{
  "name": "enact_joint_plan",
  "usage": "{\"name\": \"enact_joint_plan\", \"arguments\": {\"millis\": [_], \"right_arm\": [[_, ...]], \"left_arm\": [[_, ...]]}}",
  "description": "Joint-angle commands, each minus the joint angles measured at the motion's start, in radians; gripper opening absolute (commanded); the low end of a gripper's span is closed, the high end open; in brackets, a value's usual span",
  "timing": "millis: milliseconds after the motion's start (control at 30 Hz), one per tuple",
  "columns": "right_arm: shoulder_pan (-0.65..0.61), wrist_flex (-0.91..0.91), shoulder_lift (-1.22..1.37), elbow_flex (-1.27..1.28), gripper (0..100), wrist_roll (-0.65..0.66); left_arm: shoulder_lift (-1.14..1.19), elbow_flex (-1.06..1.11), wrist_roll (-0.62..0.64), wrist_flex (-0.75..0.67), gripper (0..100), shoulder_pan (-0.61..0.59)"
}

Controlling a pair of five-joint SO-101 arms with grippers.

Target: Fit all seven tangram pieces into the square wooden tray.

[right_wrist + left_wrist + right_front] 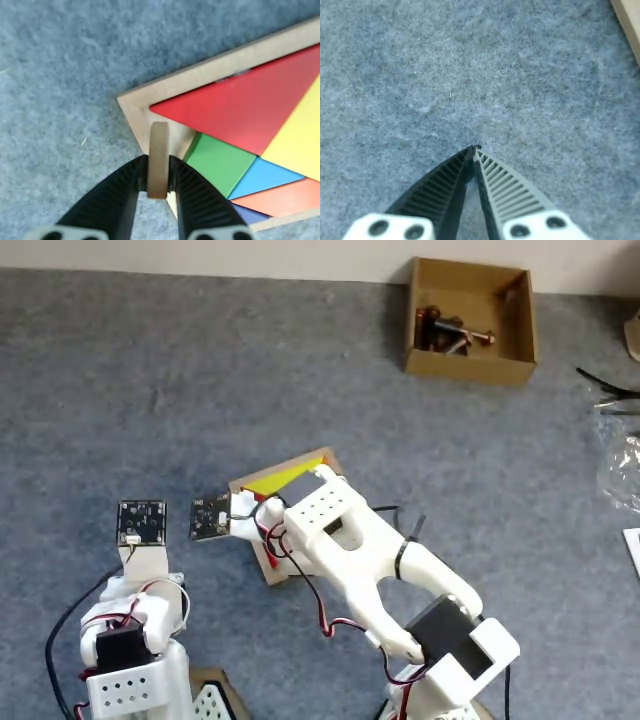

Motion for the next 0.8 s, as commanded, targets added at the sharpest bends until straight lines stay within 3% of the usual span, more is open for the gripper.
{"name": "enact_joint_plan", "arguments": {"millis": [0, 767], "right_arm": [[0.012, -0.015, -0.012, -0.007, 11.5, -0.017], [0.016, -0.005, -0.019, -0.015, 13.5, -0.084]], "left_arm": [[-0.005, 0.019, 0.009, 0.005, 1, -0.013], [-0.005, 0.019, 0.009, 0.005, 1, -0.013]]}}
